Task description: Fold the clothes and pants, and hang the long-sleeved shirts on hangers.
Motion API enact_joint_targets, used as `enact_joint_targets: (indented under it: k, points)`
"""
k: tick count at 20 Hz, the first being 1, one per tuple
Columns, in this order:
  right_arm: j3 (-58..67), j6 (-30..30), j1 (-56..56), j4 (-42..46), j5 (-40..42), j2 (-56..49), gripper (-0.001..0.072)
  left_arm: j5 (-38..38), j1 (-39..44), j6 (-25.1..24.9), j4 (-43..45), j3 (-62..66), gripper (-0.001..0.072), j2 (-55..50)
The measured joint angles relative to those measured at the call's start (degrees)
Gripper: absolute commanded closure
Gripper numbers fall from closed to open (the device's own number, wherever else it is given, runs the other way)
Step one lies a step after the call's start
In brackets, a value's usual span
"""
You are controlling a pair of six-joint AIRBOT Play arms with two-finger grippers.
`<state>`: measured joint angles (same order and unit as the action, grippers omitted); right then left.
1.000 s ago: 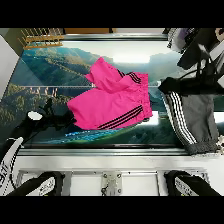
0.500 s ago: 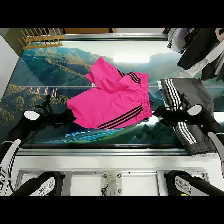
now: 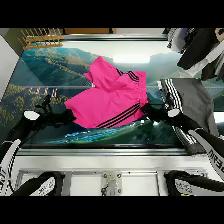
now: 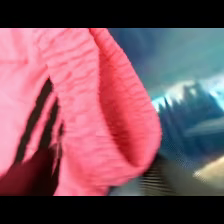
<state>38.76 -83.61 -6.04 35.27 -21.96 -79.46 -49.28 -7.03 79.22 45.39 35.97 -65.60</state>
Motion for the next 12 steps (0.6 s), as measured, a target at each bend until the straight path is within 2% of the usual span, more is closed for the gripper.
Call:
enact_joint_targets:
  k: [1,2,5,7,9,12]
  points:
    - [0.37,0.96,-0.59,-0.07,0.20,-0.52,0.0633,0.00,0.00,0.00,0.00,0.00,0.0701,0.00]
    - [0.87,2.10,-1.05,-0.55,0.79,-0.76,0.0687,0.00,0.00,0.00,0.00,0.00,0.0701,0.00]
    - [2.73,6.21,-1.38,-0.76,1.84,-0.59,0.0689,-0.20,-0.04,0.02,0.09,0.44,0.0702,0.04]
    - [5.55,8.70,-0.83,1.14,-0.26,1.33,0.0689,-1.27,-0.72,0.11,0.13,2.99,0.0702,0.90]
    - [10.73,10.08,0.48,4.94,-5.11,4.98,0.0689,-2.89,-2.03,0.17,0.15,8.35,0.0702,3.30]
    - [21.97,10.73,2.56,9.44,-16.72,12.39,0.0689,-6.10,-4.44,0.20,0.13,22.27,0.0702,9.33]
